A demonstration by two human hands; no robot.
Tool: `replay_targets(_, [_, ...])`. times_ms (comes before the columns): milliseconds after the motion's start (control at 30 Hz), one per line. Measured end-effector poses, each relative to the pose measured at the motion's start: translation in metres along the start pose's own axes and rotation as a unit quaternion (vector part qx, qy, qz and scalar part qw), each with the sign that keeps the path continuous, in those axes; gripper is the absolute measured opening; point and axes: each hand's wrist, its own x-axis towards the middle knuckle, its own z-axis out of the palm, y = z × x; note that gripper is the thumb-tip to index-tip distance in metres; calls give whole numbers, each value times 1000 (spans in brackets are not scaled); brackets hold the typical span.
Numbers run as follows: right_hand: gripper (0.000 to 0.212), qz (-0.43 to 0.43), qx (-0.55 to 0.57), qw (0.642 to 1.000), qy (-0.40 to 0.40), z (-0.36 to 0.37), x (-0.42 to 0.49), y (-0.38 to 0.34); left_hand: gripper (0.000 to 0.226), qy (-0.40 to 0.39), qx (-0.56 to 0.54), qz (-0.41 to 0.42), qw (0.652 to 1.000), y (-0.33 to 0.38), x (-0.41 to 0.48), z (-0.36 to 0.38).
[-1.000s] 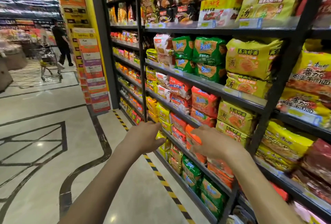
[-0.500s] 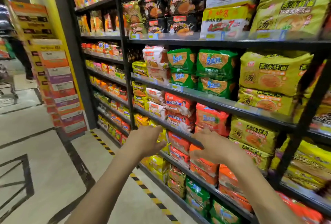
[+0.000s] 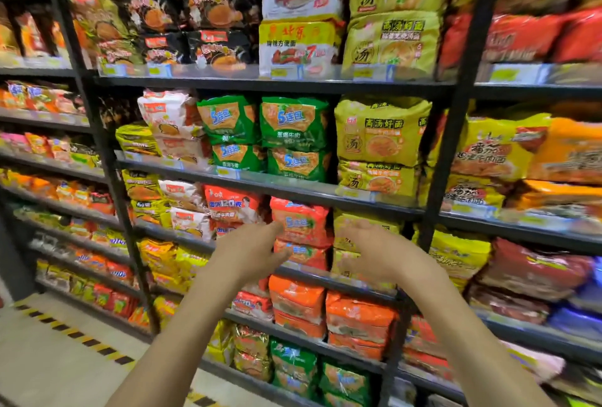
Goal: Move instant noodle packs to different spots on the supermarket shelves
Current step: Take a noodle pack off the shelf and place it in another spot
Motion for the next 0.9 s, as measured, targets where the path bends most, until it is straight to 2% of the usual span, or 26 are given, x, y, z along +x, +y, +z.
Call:
replay_targets(400, [63, 95, -1, 995, 30, -22, -20, 54, 51, 18, -4, 88, 996, 50, 57, -10])
replay_targets(633, [65, 100, -12, 993, 59, -63, -18, 61, 52, 64, -13, 106, 992, 63, 75, -54])
replay_targets(900, [58, 76, -18, 993, 86, -92, 0, 42, 52, 96, -4, 88, 991, 43, 82, -90])
